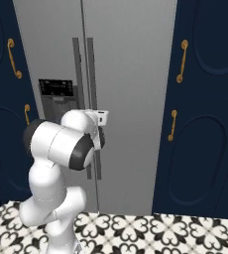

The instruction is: Grab a lemon wedge from the fridge and one ice cube from the ice bowl, and put them in the glass of lemonade.

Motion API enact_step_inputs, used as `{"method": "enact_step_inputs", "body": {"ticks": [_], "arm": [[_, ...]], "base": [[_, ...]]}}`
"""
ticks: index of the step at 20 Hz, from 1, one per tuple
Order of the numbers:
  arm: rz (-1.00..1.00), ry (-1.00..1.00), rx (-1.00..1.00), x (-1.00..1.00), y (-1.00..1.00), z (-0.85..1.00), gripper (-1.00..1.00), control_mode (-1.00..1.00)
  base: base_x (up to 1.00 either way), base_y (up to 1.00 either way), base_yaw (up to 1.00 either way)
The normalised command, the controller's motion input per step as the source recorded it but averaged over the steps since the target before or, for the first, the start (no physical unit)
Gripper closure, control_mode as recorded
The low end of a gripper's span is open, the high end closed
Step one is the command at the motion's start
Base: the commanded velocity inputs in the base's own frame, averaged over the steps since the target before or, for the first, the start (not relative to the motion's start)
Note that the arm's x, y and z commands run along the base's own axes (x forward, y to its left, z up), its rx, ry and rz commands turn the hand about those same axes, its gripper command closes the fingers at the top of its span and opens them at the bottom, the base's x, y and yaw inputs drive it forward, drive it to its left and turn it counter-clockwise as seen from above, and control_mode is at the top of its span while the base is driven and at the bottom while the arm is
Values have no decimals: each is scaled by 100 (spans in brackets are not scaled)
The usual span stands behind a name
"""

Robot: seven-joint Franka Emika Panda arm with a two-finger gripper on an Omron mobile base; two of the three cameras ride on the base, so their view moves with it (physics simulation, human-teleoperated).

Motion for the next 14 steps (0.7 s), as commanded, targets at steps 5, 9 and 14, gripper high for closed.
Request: {"method": "enact_step_inputs", "body": {"ticks": [5, 9, 14], "arm": [[0, 0, -4, 47, 30, -15, -100, -100], [0, 0, 0, 71, 4, -19, -100, -100], [0, 0, 0, 63, 5, -21, -100, -100]], "base": [[0, 0, 0], [0, 0, 0], [0, 0, 0]]}}
